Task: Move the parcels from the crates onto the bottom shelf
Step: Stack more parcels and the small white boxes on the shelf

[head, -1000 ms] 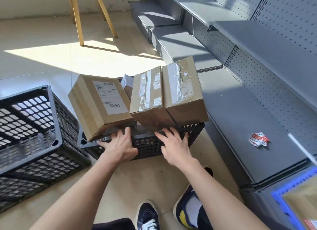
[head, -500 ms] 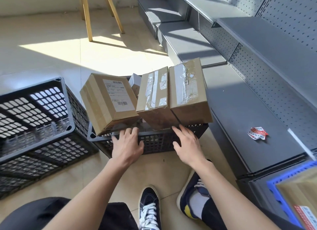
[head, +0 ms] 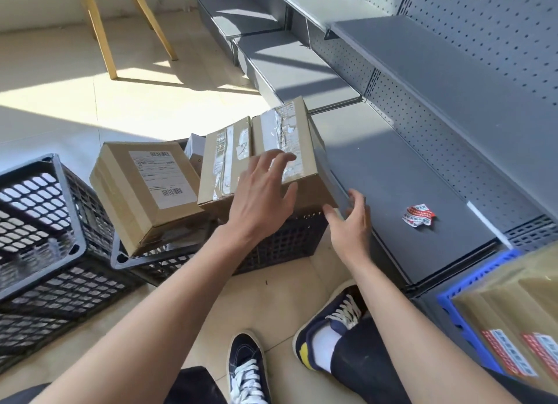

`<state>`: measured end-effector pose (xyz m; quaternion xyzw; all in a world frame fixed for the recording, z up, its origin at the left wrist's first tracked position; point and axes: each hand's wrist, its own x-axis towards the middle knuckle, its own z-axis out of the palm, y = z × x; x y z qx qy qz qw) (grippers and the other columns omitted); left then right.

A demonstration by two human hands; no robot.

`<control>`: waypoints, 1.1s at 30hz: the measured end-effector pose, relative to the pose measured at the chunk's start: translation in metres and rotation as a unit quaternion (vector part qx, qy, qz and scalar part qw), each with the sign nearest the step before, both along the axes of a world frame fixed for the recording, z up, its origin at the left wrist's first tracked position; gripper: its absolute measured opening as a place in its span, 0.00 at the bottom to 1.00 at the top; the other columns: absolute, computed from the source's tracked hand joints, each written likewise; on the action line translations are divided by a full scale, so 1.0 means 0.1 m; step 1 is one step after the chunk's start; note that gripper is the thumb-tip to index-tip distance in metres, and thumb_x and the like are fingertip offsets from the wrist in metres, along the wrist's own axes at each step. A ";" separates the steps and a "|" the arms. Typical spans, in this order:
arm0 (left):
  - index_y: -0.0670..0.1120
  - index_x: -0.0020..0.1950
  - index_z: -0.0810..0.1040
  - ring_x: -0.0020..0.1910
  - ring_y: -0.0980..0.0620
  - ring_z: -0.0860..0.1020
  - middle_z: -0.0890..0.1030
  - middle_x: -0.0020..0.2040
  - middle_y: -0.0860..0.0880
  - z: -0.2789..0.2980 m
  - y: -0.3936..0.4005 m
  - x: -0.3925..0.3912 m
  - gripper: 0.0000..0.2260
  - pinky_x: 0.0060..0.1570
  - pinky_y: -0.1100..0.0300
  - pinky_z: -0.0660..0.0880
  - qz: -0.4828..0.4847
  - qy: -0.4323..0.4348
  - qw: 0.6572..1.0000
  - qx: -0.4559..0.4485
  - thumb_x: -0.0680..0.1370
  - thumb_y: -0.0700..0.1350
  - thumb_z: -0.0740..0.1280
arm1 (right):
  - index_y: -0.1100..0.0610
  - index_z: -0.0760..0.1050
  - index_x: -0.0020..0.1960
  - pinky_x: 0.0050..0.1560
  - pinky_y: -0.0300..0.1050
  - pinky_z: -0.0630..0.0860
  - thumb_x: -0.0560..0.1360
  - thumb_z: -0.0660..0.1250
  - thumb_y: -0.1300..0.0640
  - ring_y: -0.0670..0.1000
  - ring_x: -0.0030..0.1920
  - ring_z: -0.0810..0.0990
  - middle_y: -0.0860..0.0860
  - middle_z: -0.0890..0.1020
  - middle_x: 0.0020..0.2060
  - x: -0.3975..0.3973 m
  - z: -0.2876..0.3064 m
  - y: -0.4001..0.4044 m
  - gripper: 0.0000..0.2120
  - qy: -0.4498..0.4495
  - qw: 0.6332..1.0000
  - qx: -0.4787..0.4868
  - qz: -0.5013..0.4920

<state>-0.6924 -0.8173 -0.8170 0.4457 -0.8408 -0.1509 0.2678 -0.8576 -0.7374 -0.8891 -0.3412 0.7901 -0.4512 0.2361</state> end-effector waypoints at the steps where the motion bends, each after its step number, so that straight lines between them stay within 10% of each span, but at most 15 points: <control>1: 0.51 0.75 0.68 0.73 0.47 0.65 0.69 0.75 0.49 0.02 -0.05 -0.07 0.22 0.69 0.46 0.67 -0.002 -0.019 1.000 0.009 0.81 0.52 0.64 | 0.51 0.62 0.75 0.66 0.49 0.69 0.78 0.70 0.48 0.51 0.69 0.69 0.50 0.69 0.71 -0.05 -0.03 -0.04 0.29 -0.007 1.000 0.008 0.010; 5: 0.55 0.81 0.58 0.79 0.45 0.55 0.58 0.81 0.47 0.03 -0.22 -0.26 0.30 0.73 0.41 0.60 0.007 -0.064 0.995 0.080 0.81 0.60 0.62 | 0.46 0.58 0.79 0.71 0.57 0.68 0.77 0.70 0.45 0.54 0.71 0.70 0.49 0.67 0.75 -0.17 -0.08 -0.22 0.35 -0.077 0.996 0.035 0.042; 10: 0.57 0.81 0.58 0.80 0.44 0.54 0.57 0.82 0.46 -0.09 -0.27 -0.31 0.32 0.75 0.38 0.54 0.017 -0.098 0.987 0.125 0.80 0.68 0.57 | 0.44 0.73 0.70 0.57 0.41 0.74 0.77 0.71 0.47 0.47 0.61 0.79 0.41 0.80 0.58 -0.20 -0.12 -0.33 0.22 -0.120 0.990 -0.005 0.069; 15: 0.57 0.81 0.57 0.81 0.44 0.54 0.55 0.82 0.45 -0.08 -0.21 -0.30 0.32 0.76 0.40 0.54 0.013 -0.072 0.987 0.140 0.80 0.66 0.58 | 0.45 0.75 0.70 0.62 0.43 0.75 0.76 0.72 0.49 0.47 0.62 0.79 0.42 0.81 0.61 -0.17 -0.07 -0.30 0.23 -0.137 0.988 -0.036 0.054; 19: 0.57 0.82 0.57 0.81 0.45 0.52 0.54 0.83 0.45 -0.01 -0.02 -0.27 0.32 0.78 0.42 0.55 0.010 -0.005 0.986 0.167 0.81 0.63 0.61 | 0.46 0.74 0.71 0.54 0.24 0.70 0.77 0.72 0.54 0.43 0.64 0.76 0.42 0.78 0.64 -0.16 0.11 -0.17 0.23 -0.107 0.991 -0.065 0.040; 27: 0.58 0.81 0.61 0.82 0.49 0.51 0.53 0.83 0.51 0.18 0.56 -0.03 0.33 0.78 0.41 0.55 0.024 0.139 0.969 0.201 0.75 0.51 0.64 | 0.48 0.74 0.71 0.75 0.50 0.64 0.73 0.69 0.55 0.47 0.74 0.67 0.48 0.71 0.73 0.02 0.57 0.15 0.27 -0.095 0.991 -0.072 0.055; 33: 0.57 0.81 0.62 0.82 0.51 0.50 0.51 0.83 0.53 0.16 0.89 0.18 0.33 0.79 0.44 0.55 0.054 0.189 0.957 0.212 0.76 0.43 0.65 | 0.49 0.75 0.71 0.65 0.25 0.60 0.75 0.67 0.63 0.35 0.66 0.65 0.41 0.70 0.67 0.21 0.65 0.29 0.25 -0.072 0.990 -0.079 0.090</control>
